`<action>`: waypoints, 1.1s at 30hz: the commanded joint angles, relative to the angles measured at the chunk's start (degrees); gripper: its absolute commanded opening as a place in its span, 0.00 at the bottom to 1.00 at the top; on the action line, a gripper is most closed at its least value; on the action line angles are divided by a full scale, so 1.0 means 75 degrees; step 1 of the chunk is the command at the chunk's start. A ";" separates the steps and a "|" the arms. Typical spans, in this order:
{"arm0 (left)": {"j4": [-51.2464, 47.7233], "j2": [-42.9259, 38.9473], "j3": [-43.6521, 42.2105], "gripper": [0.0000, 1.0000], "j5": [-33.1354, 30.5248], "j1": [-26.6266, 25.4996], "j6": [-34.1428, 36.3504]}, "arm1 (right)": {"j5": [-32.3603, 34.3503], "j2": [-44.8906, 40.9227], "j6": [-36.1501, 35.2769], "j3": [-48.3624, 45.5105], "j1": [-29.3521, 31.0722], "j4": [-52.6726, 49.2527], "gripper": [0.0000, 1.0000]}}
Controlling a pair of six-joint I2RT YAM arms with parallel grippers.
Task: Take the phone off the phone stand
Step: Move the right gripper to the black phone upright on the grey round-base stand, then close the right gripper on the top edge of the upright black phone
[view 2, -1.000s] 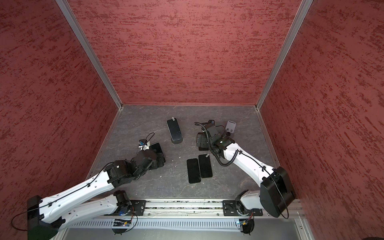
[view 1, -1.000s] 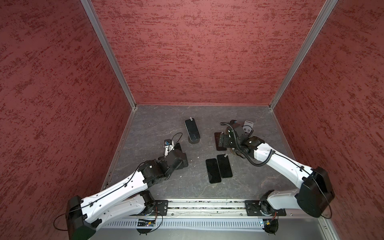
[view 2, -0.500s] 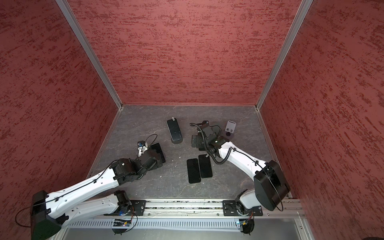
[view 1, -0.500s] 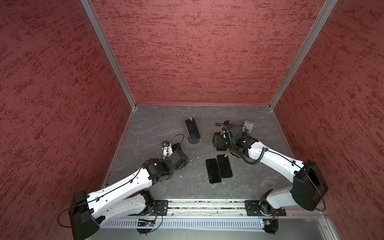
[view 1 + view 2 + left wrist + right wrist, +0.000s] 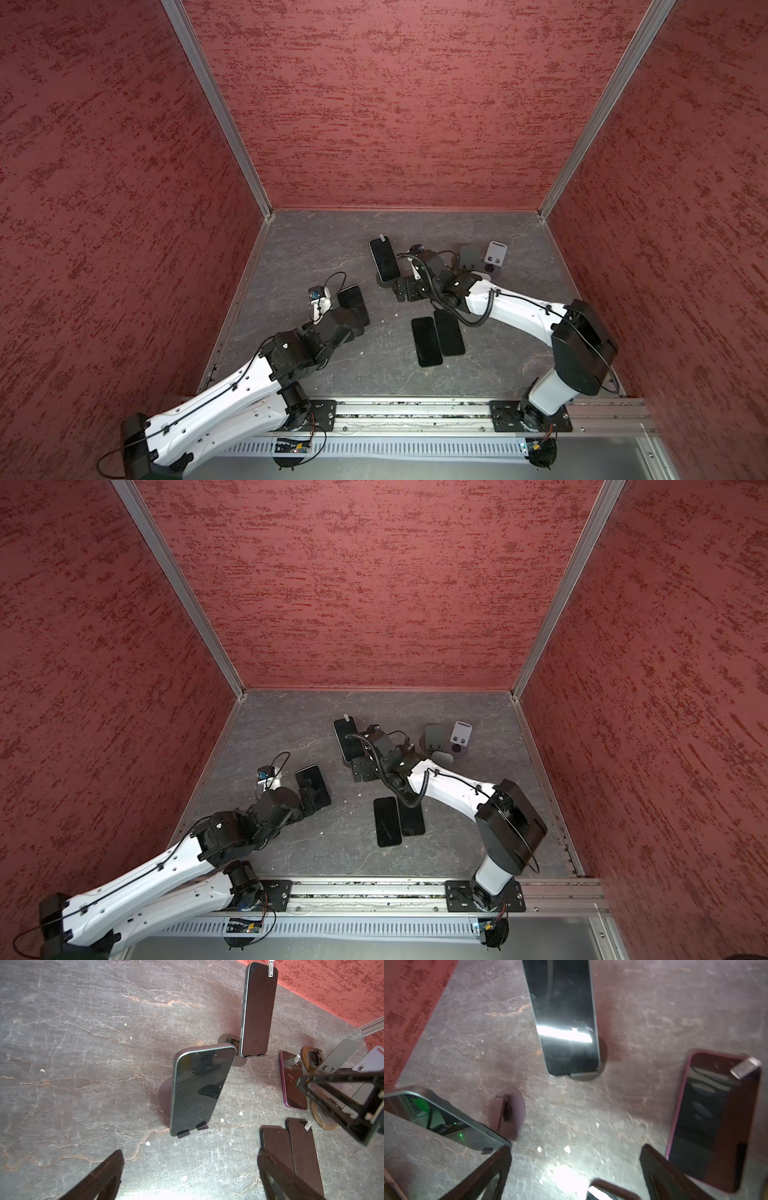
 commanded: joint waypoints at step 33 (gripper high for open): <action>-0.0116 -0.0209 -0.0193 1.00 0.0208 0.0302 0.0380 | 0.0238 0.3454 -0.1665 0.3925 -0.0412 -0.0570 0.99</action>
